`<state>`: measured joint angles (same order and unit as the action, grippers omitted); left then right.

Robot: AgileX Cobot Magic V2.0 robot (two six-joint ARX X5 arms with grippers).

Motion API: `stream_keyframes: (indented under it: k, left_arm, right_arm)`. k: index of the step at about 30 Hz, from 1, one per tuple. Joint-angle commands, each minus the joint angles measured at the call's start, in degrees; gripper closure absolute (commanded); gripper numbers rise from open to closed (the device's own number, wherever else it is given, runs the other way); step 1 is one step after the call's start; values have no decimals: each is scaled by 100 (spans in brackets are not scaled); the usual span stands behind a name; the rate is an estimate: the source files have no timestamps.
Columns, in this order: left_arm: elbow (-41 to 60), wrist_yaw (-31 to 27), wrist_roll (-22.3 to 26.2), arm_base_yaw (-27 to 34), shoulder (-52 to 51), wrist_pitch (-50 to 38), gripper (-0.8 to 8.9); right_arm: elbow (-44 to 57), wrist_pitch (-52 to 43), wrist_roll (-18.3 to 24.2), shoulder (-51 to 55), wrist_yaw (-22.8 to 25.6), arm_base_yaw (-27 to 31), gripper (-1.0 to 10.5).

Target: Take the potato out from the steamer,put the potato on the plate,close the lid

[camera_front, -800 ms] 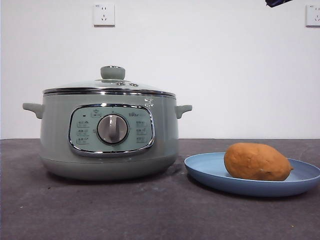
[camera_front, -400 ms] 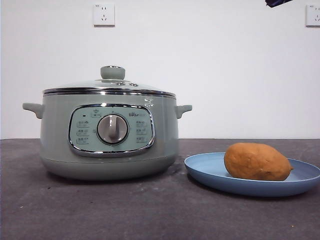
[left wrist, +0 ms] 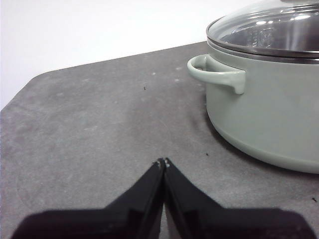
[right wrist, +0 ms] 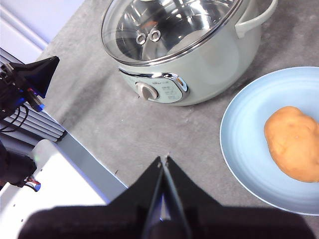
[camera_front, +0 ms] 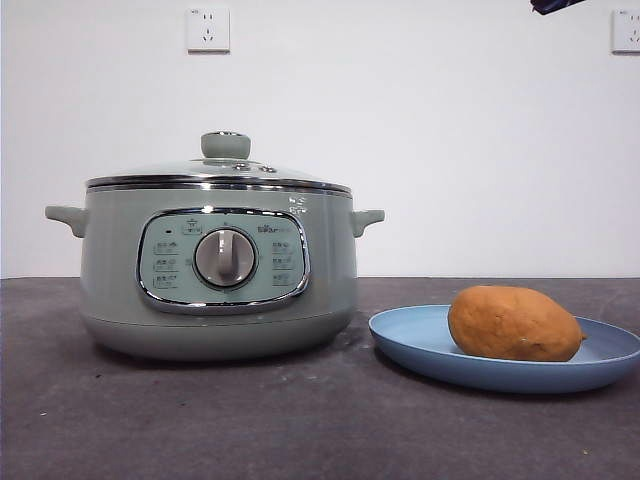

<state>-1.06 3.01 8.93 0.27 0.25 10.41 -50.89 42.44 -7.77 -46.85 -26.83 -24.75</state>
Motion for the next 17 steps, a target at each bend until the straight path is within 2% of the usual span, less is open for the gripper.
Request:
stream_keyframes:
  k: [1, 4, 6, 9, 12, 17]
  left_arm:
    - [83, 2, -35, 22, -15, 15, 817]
    - [83, 2, -35, 20, -15, 15, 817]
    - [83, 2, -35, 22, -15, 15, 817]
    - [83, 2, -35, 20, -15, 15, 817]
    - [83, 2, -35, 22, -15, 15, 817]
    - [83, 0, -35, 22, -15, 15, 817]
  right_arm:
    - [-28, -7, -28, 4, 15, -11, 957]
    - [-28, 0, -31, 4, 15, -11, 957]
    - [-26, -35, 243, 52, 103, 28, 957]
    - [-4, -205, 634, 313, 627, 269, 946]
    - [190, -839, 782, 673, 645, 656, 946]
    - [1202, -2317, 813, 1576, 623, 1462, 946]
